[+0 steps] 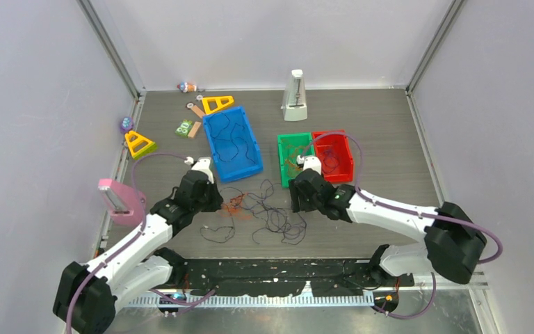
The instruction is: Untangle the cables
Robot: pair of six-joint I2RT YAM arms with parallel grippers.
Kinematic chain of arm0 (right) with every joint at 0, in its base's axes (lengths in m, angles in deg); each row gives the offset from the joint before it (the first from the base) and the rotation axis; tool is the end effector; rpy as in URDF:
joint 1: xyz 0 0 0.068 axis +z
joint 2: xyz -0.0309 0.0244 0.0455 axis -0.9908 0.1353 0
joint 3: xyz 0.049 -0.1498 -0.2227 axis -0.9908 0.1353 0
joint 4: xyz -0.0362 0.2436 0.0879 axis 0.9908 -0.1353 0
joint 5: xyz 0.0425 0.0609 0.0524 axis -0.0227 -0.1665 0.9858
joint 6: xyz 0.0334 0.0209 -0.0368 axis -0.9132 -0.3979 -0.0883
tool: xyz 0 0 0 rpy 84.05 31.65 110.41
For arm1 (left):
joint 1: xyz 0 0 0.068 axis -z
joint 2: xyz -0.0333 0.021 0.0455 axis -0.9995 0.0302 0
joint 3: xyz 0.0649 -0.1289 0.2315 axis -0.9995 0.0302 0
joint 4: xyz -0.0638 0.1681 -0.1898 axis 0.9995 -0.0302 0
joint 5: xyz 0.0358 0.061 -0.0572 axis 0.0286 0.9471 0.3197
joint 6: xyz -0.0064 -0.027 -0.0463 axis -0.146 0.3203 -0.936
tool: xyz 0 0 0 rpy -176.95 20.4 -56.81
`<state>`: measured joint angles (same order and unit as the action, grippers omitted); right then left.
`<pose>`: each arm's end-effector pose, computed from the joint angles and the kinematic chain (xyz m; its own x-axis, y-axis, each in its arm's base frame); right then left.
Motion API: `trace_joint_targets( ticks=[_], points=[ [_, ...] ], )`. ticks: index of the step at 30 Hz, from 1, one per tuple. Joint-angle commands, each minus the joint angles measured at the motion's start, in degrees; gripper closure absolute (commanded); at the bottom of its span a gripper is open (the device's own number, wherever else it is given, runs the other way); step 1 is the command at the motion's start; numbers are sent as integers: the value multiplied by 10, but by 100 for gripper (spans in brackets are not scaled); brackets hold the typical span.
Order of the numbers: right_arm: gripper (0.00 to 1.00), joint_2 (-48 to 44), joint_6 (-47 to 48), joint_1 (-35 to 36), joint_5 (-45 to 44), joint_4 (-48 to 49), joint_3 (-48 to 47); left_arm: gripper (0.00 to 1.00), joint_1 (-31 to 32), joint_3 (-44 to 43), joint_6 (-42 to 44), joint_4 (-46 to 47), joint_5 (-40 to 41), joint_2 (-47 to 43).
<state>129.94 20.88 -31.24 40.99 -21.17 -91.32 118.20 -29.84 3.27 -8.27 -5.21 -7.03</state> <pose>0.1650 0.1869 0.2035 -0.7242 -0.1568 -0.6715 -0.3084 0.9447 0.1119 0.1684 -0.0941 0.2011 -0.7370 -0.1449 -0.6602 0.1058 0.9399 -0.3245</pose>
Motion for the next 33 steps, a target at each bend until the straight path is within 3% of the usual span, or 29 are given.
trace_joint_targets(
  ticks=[1,10,16,19,23,33],
  points=[
    [34,59,-18,-6,-42,46,-39,100,-12,17,-23,-8,40,-46],
    [40,147,-11,-5,14,56,-66,100,-13,17,-13,-4,27,-60],
    [52,161,-15,-2,12,22,-43,100,-12,10,3,-3,17,-60],
    [59,142,-20,0,16,13,-14,100,-12,1,12,-12,13,-53],
    [92,105,-16,-4,-2,-15,-4,100,-12,-3,19,-10,-9,-40],
    [95,-60,32,-18,-11,-12,-31,100,10,-40,43,-27,-26,-14]
  ],
)
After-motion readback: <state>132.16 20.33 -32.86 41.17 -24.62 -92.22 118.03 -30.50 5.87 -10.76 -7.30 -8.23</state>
